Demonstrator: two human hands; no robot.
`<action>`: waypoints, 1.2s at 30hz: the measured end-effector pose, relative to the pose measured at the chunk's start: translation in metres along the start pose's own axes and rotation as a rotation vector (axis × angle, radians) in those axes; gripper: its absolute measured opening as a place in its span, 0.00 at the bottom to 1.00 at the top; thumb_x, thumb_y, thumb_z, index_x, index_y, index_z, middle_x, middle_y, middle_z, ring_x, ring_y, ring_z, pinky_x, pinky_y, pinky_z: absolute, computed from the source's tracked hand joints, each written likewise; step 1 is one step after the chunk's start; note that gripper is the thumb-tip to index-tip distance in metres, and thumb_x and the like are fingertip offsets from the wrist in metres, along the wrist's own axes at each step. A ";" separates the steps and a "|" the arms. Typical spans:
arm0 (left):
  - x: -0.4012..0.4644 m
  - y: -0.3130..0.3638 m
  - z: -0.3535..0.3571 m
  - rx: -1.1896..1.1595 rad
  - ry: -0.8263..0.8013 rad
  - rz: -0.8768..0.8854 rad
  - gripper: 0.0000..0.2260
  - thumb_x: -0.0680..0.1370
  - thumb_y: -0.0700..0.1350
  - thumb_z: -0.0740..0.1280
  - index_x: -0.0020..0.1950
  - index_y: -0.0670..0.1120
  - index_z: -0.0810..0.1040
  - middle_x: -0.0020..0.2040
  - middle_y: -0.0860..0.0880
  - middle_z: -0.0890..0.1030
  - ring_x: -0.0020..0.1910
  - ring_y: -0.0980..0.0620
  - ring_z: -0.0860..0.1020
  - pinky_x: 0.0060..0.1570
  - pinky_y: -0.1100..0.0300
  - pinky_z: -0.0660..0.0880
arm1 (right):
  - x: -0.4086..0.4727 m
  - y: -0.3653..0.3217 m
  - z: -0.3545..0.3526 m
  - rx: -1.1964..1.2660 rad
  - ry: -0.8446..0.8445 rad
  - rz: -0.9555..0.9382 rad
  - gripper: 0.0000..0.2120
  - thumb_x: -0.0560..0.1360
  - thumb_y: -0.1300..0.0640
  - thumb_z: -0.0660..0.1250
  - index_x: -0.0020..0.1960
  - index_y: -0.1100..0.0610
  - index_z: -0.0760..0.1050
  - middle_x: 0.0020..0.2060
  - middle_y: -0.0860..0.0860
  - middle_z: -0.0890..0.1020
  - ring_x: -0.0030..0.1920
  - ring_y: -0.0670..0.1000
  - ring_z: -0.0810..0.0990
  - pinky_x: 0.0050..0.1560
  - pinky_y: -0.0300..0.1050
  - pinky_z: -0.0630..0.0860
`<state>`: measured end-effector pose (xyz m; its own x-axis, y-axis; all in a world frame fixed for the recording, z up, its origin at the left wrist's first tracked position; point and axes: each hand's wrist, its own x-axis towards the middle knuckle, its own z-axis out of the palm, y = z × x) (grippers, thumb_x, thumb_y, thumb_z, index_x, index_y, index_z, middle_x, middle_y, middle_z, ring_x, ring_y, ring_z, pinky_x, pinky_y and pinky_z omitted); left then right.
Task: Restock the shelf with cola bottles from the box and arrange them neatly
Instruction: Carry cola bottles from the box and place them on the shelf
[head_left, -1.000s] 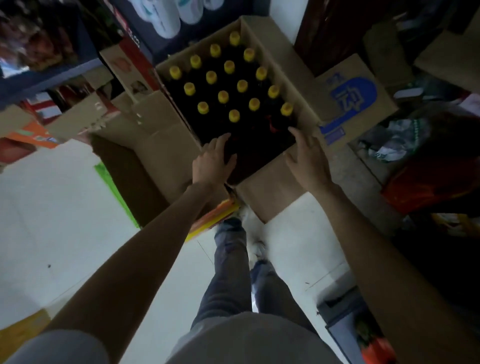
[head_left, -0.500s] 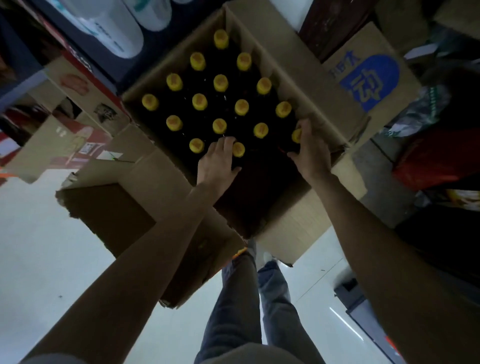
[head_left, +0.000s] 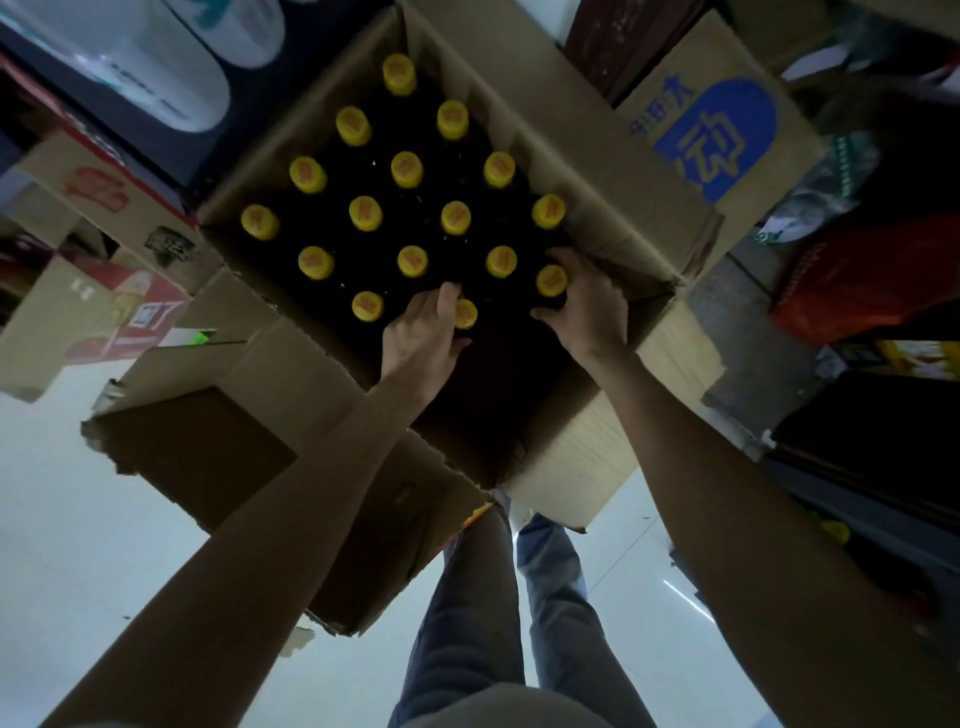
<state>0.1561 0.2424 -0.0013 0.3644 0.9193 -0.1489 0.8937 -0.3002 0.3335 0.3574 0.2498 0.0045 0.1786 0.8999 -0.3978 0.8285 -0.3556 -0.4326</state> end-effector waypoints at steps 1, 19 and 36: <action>-0.004 0.000 -0.005 -0.018 0.014 0.009 0.30 0.64 0.45 0.79 0.61 0.43 0.68 0.51 0.44 0.80 0.51 0.45 0.80 0.30 0.55 0.77 | -0.005 -0.002 -0.002 -0.001 0.015 -0.025 0.33 0.68 0.53 0.76 0.69 0.51 0.68 0.66 0.49 0.75 0.65 0.57 0.74 0.58 0.53 0.73; -0.096 0.132 -0.199 -0.798 0.128 0.473 0.19 0.74 0.47 0.69 0.63 0.48 0.68 0.61 0.51 0.71 0.66 0.51 0.71 0.66 0.52 0.70 | -0.255 -0.021 -0.151 0.847 0.781 -0.086 0.24 0.69 0.48 0.74 0.58 0.41 0.64 0.52 0.46 0.77 0.54 0.44 0.77 0.54 0.35 0.71; -0.314 0.362 -0.069 -0.807 -0.330 0.657 0.18 0.78 0.54 0.59 0.63 0.45 0.70 0.55 0.56 0.76 0.57 0.60 0.74 0.58 0.65 0.69 | -0.600 0.173 -0.064 0.807 1.019 0.375 0.29 0.72 0.47 0.69 0.70 0.53 0.67 0.57 0.52 0.77 0.58 0.53 0.76 0.59 0.54 0.74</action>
<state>0.3470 -0.1374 0.2307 0.8677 0.4907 0.0789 0.1083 -0.3415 0.9336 0.4275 -0.3354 0.2195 0.9260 0.3769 0.0231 0.1656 -0.3502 -0.9219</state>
